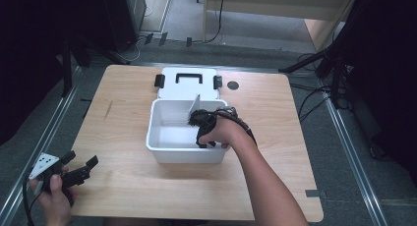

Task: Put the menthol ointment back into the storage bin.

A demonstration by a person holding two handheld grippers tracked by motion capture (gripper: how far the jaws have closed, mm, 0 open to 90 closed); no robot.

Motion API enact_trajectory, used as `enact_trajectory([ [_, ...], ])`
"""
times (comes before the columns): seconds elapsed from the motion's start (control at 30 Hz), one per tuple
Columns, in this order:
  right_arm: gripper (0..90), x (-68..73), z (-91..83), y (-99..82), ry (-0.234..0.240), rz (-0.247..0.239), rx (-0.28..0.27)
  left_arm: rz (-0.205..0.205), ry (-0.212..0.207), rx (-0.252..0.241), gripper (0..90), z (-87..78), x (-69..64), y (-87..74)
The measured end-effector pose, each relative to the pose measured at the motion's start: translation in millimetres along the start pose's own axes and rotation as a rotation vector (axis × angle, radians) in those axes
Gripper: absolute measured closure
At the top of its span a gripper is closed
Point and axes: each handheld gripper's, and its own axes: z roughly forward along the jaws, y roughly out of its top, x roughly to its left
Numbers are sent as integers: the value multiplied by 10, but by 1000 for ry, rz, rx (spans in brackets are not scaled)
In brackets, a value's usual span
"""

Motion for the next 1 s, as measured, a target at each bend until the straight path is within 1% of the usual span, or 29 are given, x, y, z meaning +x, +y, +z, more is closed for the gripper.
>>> enact_trajectory([
  [0.17,473,-6,-27,-10,6,-2,-6,-1,3,0,82,1,-2,1],
  [0.3,457,-19,-110,-21,3,3,-26,-1,5,1,82,1,-3,1],
  [0.33,453,-22,-141,-23,-2,1,-32,-1,5,0,82,1,-3,1],
  [0.37,439,-19,-219,-27,-11,-5,-41,-1,5,1,82,1,-3,1],
  [0.4,439,-19,-219,-27,-11,-5,-41,-1,5,0,82,1,-3,1],
  [0.53,407,-4,-385,-40,-7,-7,-71,2,6,-2,82,2,-4,1],
  [0.57,398,1,-463,-52,-1,-6,-83,0,6,-4,82,2,-4,-1],
  [0.6,398,1,-463,-52,-1,-6,-83,-1,5,-4,82,2,-3,0],
  [0.7,389,0,-570,-78,-4,0,-98,-1,5,-4,82,3,-4,0],
  [0.8,386,-20,-677,-113,-7,1,-119,-1,5,-1,82,2,-3,1],
  [0.87,383,-36,-752,-142,0,4,-132,-1,6,-1,82,3,-4,2],
  [0.9,383,-58,-820,-176,-3,7,-145,0,6,0,82,3,-5,2],
  [0.93,383,-58,-820,-176,-3,7,-145,0,6,0,82,3,-5,2],
  [0.97,383,-89,-880,-213,0,15,-157,0,7,0,82,4,-5,2],
  [1.0,383,-89,-880,-213,0,15,-157,2,7,2,82,3,-5,2],
])
